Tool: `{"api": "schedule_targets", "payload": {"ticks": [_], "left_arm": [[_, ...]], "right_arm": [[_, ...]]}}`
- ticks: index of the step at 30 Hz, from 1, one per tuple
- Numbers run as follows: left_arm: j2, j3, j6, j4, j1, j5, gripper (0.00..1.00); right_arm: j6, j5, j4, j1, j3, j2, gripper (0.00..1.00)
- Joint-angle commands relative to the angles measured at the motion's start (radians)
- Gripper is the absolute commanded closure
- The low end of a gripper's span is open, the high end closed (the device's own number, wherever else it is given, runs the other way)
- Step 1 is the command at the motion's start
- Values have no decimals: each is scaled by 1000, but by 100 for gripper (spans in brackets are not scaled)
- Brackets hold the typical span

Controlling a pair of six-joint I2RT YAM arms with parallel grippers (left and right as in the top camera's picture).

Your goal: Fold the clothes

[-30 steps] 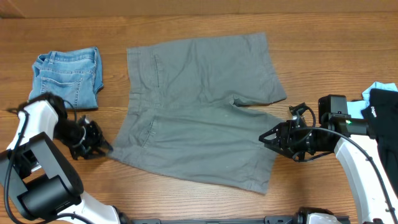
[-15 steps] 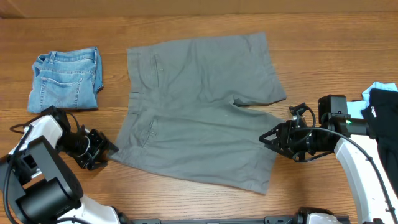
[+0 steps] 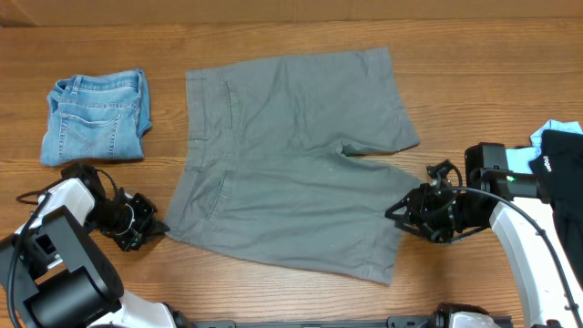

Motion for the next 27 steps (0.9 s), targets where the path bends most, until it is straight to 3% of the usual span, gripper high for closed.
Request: {"api": "schedule_targets", "payload": {"ticks": [1, 7, 18, 27], "left_arm": [[36, -36, 8, 35, -6, -24, 93], [36, -36, 19, 34, -6, -9, 96], [36, -36, 34, 27, -6, -9, 94], [36, -36, 34, 21, -6, -9, 92]], "right_arm": [[106, 159, -51, 2, 11, -12, 60], [249, 213, -79, 3, -95, -12, 52], [301, 68, 194, 3, -445, -12, 50], [468, 50, 332, 3, -490, -12, 50]]}}
